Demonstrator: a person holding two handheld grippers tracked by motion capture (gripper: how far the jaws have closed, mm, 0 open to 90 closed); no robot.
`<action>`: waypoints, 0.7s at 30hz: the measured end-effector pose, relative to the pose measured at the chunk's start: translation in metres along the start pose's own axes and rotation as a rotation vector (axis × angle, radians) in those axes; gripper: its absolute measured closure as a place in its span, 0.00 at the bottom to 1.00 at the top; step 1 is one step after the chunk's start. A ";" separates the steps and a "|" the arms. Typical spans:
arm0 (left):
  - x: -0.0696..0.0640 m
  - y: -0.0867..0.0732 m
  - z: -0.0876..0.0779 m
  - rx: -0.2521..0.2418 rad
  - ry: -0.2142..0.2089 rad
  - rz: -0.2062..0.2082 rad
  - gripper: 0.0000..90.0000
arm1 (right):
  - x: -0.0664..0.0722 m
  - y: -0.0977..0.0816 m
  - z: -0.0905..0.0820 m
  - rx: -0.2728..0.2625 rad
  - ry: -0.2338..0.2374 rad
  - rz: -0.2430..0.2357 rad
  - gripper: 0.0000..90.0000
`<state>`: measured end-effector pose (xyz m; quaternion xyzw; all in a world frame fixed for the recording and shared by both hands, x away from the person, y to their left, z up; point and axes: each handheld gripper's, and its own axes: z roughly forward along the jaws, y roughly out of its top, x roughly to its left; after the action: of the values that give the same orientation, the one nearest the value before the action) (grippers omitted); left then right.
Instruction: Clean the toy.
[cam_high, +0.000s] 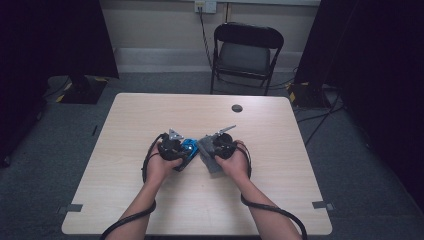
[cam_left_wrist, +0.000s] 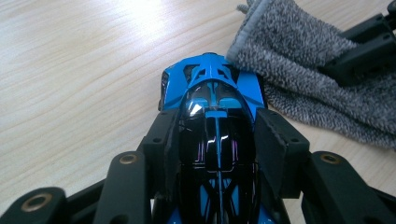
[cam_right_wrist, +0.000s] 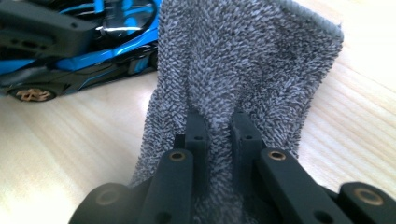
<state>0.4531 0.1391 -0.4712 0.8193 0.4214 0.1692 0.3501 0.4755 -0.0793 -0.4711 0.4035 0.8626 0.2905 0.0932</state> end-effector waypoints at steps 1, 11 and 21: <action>0.000 0.000 0.000 0.001 0.000 0.001 0.57 | 0.002 0.000 0.000 0.004 0.005 -0.008 0.89; 0.000 0.000 0.000 0.002 0.001 0.000 0.57 | 0.021 0.000 0.001 0.014 0.045 -0.069 0.89; 0.000 0.001 0.000 0.004 0.006 0.005 0.57 | 0.040 -0.005 0.001 0.009 0.095 -0.105 0.89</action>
<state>0.4533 0.1385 -0.4708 0.8205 0.4208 0.1715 0.3468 0.4465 -0.0515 -0.4724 0.3441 0.8873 0.3000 0.0653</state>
